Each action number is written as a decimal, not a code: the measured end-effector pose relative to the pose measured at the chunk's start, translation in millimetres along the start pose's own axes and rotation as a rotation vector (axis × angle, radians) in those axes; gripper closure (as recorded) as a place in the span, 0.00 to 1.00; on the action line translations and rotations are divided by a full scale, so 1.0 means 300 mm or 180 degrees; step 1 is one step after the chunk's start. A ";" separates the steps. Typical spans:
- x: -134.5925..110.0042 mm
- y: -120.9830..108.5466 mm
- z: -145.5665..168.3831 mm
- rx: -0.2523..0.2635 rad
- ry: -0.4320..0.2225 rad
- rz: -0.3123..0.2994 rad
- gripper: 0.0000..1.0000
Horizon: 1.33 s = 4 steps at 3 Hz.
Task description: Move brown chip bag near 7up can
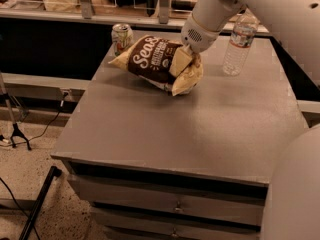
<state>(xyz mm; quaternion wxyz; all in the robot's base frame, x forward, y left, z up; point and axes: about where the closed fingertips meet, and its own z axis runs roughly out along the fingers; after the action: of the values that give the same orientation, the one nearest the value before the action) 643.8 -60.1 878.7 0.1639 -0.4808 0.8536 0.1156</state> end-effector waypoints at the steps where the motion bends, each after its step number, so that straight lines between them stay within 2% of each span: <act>1: -0.002 0.001 0.007 -0.0007 0.0003 -0.0003 0.62; 3: -0.006 0.003 0.023 -0.0021 0.0009 -0.0010 0.15; 4: -0.008 0.004 0.031 -0.0029 0.0013 -0.0014 0.00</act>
Offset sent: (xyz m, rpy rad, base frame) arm 0.0004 0.0014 -0.0018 0.0001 0.0017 0.0018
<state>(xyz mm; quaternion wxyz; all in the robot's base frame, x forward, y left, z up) 645.4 -54.1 871.2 0.1603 -0.4836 0.8523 0.1181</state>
